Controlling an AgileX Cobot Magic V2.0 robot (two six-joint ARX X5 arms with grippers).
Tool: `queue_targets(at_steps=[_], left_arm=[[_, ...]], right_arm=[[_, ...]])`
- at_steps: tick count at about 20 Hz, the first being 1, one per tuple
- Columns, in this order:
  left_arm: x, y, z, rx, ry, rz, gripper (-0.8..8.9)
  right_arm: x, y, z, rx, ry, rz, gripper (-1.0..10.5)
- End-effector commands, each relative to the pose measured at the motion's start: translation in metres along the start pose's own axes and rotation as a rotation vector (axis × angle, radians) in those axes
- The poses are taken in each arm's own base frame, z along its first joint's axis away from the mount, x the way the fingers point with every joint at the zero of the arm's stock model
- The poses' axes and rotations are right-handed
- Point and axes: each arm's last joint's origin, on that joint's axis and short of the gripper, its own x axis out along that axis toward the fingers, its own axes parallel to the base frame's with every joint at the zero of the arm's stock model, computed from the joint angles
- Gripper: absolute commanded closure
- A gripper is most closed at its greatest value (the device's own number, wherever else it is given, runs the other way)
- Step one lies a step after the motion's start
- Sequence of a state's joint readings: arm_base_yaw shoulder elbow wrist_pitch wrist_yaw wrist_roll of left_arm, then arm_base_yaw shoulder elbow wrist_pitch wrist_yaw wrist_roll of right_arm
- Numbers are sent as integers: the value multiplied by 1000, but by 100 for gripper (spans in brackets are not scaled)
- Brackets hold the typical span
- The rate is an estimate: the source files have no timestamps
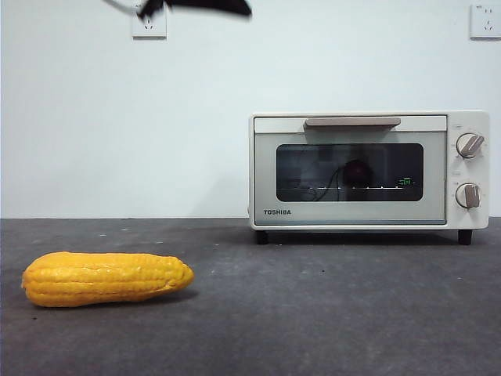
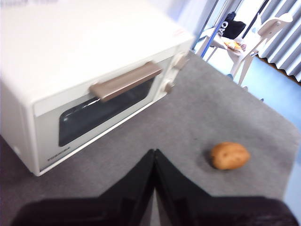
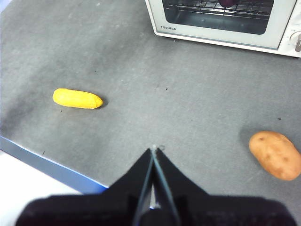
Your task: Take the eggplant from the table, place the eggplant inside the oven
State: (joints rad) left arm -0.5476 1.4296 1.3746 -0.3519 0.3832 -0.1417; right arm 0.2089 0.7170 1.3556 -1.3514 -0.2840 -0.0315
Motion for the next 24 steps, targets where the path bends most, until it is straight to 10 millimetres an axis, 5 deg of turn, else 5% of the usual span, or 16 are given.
queue_targets(at_steps=[1, 6, 11, 24], left_arm=[[-22, -18, 4, 39, -17, -7, 821], [-71, -56, -1, 91, 8, -29, 821], [-100, -72, -6, 107, 14, -54, 821], [-104, -73, -6, 108, 7, -57, 818]], right_arm=[[0, 0, -1, -7, 3, -4, 957], [0, 0, -1, -4, 10, -4, 957], [0, 0, -1, -3, 12, -4, 946], [0, 0, -2, -1, 18, -3, 946]])
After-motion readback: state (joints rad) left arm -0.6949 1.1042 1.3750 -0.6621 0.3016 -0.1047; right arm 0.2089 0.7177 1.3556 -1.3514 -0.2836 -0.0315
